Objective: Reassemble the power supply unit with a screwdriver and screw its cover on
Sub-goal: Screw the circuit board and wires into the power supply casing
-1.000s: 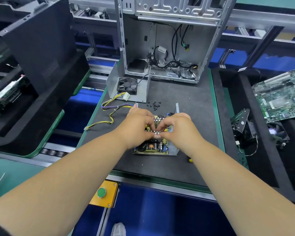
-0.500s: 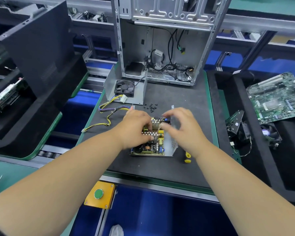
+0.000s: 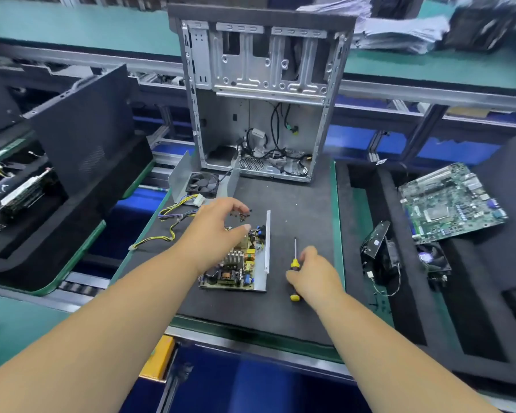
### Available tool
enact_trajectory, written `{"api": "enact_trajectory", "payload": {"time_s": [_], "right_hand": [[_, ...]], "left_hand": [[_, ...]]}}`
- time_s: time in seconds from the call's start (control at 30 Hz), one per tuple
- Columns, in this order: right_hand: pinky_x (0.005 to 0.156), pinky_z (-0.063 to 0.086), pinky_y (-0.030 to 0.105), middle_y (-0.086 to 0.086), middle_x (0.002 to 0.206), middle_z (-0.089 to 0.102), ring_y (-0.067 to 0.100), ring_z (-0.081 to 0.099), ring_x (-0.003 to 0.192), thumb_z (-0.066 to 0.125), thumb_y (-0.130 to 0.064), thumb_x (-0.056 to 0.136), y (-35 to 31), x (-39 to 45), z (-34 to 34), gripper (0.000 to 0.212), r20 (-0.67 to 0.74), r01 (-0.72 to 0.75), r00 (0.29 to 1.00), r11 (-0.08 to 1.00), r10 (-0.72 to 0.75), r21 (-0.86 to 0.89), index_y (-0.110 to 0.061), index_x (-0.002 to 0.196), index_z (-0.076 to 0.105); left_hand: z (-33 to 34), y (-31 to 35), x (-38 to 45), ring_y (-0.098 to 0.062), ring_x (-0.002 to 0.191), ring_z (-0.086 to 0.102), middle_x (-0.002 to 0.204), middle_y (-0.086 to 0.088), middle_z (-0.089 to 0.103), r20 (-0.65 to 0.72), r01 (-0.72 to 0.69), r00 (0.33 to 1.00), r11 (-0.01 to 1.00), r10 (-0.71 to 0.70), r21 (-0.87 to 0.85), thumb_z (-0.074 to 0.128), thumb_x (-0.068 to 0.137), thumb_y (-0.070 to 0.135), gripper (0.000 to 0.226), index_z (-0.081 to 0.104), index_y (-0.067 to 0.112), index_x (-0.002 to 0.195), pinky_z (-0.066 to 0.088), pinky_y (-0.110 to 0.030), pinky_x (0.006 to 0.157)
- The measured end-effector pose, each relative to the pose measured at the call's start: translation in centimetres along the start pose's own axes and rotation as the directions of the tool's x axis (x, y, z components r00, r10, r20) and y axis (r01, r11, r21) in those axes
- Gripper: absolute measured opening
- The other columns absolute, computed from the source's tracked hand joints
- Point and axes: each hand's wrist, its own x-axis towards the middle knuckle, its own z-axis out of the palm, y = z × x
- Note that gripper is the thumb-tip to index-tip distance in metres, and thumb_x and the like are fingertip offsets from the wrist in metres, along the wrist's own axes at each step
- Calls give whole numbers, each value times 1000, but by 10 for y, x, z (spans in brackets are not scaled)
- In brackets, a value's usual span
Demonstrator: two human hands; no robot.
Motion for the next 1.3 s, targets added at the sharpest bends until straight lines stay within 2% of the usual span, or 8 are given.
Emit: {"api": "enact_trajectory", "payload": {"time_s": [0.1, 0.27, 0.4, 0.53, 0.6, 0.73, 1.0, 1.3], "right_hand": [[54, 40, 28, -2, 87, 63, 23, 63, 71, 53, -28, 86, 3, 7, -16, 15, -44, 10, 999, 999, -8, 32, -22, 97, 46], [64, 48, 34, 0, 94, 61, 26, 64, 75, 50, -31, 93, -1, 23, -40, 11, -132, 91, 989, 964, -59, 250, -25, 102, 48], [55, 34, 29, -1, 94, 53, 15, 51, 68, 54, -31, 95, -23, 39, -52, 10, -203, 198, 970, 916, -132, 349, -26, 103, 58], [54, 34, 27, -7, 89, 57, -3, 55, 71, 67, -33, 88, -53, 51, -60, 13, -265, 265, 950, 871, -164, 413, -33, 98, 58], [54, 36, 24, -10, 83, 62, -8, 56, 67, 72, -28, 83, -69, 57, -62, 15, -302, 300, 937, 850, -177, 432, -34, 89, 60], [67, 48, 26, -10, 76, 70, 3, 68, 75, 72, -16, 80, -97, 71, -58, 15, -308, 372, 919, 800, -246, 471, -25, 75, 62], [82, 54, 46, -3, 89, 70, 18, 69, 88, 68, -22, 86, -128, 94, -32, 12, -212, 373, 927, 813, -308, 448, -27, 77, 61], [84, 54, 48, -5, 95, 69, 19, 67, 93, 68, -24, 85, -135, 103, -22, 12, -186, 352, 936, 828, -299, 436, -35, 83, 62]], "left_hand": [[1, 9, 0, -5, 89, 45, 113, 19, 49, -18, 6, 1000, 1000, -7, -11, 66, 90, 24, 24, 60, 31, 112, 37, -22, 88], [-7, 9, 4, -4, 112, 47, 118, 19, 52, -79, 63, 995, 996, -68, -63, 66, 90, 25, 24, 59, 37, 109, 33, -25, 95], [-22, -1, 23, -6, 114, 53, 119, 12, 58, -108, 80, 990, 992, -91, -99, 66, 89, 23, 24, 60, 35, 109, 42, -30, 97], [-37, -21, 49, -4, 108, 58, 114, 9, 63, -147, 76, 983, 978, -105, -192, 65, 89, 16, 22, 63, 31, 105, 47, -30, 97], [-41, -35, 61, -3, 105, 59, 113, 10, 63, -159, 86, 980, 973, -121, -212, 65, 89, 16, 21, 64, 31, 104, 48, -29, 95], [-43, -61, 85, 0, 101, 59, 108, 12, 65, -126, 133, 978, 963, -165, -233, 64, 89, 15, 19, 66, 29, 102, 47, -24, 93], [-46, -93, 118, 3, 79, 55, 99, 4, 65, -49, 156, 983, 943, -178, -294, 63, 91, 10, 17, 67, 22, 103, 47, -15, 80], [-42, -105, 123, 8, 74, 53, 96, 4, 64, -4, 160, 986, 944, -168, -290, 61, 92, 12, 17, 67, 24, 100, 43, -2, 71]]}}
